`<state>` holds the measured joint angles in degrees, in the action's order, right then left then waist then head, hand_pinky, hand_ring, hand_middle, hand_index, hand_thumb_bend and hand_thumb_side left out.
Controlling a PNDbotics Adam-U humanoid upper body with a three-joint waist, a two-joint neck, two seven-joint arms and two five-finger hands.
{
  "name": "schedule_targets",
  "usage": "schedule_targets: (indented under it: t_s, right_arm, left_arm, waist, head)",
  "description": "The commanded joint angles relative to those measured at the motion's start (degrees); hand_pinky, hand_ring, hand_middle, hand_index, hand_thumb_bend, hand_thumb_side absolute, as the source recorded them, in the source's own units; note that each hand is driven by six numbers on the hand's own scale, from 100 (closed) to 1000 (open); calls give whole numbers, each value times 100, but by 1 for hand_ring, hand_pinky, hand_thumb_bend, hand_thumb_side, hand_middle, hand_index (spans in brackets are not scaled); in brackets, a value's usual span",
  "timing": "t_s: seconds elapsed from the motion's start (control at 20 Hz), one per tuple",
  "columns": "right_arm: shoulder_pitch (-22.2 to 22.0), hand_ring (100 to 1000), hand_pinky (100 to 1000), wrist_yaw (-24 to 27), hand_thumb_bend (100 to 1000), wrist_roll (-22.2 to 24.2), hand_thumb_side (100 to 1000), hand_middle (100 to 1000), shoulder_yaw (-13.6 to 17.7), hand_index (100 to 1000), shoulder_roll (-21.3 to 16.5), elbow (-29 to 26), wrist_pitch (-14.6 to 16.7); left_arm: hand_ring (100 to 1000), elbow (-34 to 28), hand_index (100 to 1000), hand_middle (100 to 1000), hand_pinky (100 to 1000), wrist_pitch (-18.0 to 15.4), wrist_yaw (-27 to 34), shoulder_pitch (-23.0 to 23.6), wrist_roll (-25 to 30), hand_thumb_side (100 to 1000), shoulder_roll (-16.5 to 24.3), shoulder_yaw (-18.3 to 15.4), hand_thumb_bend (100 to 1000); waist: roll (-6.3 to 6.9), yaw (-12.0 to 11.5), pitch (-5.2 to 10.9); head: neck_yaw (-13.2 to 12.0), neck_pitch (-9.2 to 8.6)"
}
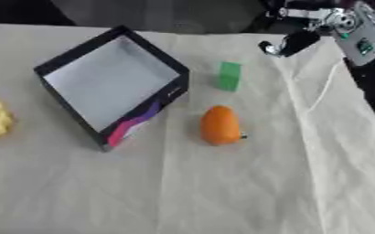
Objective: Pick up objects on the table and place them in the box.
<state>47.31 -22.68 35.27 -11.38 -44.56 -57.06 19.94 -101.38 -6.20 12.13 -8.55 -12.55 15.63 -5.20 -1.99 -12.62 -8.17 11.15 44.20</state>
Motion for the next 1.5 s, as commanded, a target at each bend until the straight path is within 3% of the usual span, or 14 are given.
schedule_targets:
  t_s: [0.05, 0.1, 0.15, 0.2, 0.3, 0.85, 1.0, 1.3, 1.5]
  right_arm:
    - [61, 847, 960, 121, 156, 76, 287, 798, -69, 914, -111, -118, -4]
    - [43, 849, 963, 168, 129, 92, 255, 800, -106, 917, -108, -171, -21]
    - [28, 851, 965, 206, 100, 108, 306, 802, -143, 919, -103, -223, -39]
    - [19, 854, 970, 233, 100, 104, 432, 805, -170, 923, -99, -266, -64]
    - [4, 859, 974, 253, 100, 80, 522, 810, -227, 927, -77, -323, -121]
    - [-46, 860, 979, 242, 100, 211, 563, 807, -487, 924, 250, -430, -203]
    - [-44, 862, 982, 226, 100, 217, 519, 808, -514, 925, 343, -410, -223]
    - [-5, 864, 992, -36, 131, 116, 219, 806, -444, 921, 464, -203, -253]
    - [61, 873, 1000, -351, 177, -207, 210, 808, -301, 923, 527, -70, -160]
  left_arm:
    - [765, -64, 871, 789, 855, -5, -1, -31, 8, 760, 179, -6, 100]
    - [765, -63, 871, 788, 854, -5, -1, -32, 10, 760, 182, -5, 100]
    - [765, -63, 871, 788, 854, -4, -2, -33, 13, 760, 184, -4, 100]
    - [765, -62, 871, 787, 854, -5, -2, -33, 14, 759, 186, -4, 100]
    - [765, -61, 870, 786, 853, -5, -1, -36, 14, 759, 187, -5, 100]
    - [764, -61, 870, 782, 850, 1, 10, -50, 25, 759, 179, 1, 100]
    - [762, -64, 869, 779, 849, -1, 13, -53, 25, 759, 176, -2, 100]
    - [760, -68, 870, 777, 847, 1, 24, -68, 32, 759, 166, 7, 100]
    - [758, -67, 869, 775, 846, 3, 25, -72, 32, 760, 159, 3, 100]
  waist:
    - [-82, -1, 172]
    - [-86, 0, 171]
    - [-89, 0, 172]
    - [-91, 0, 172]
    - [-92, -3, 171]
    - [-90, -23, 157]
    - [-87, -26, 155]
    - [-80, -41, 140]
    - [-74, -46, 110]
  head:
    - [-6, -8]
    - [-9, -8]
    - [-11, -8]
    - [-10, -8]
    - [4, -8]
    - [62, -8]
    - [68, -8]
    - [66, -8]
    - [78, -8]
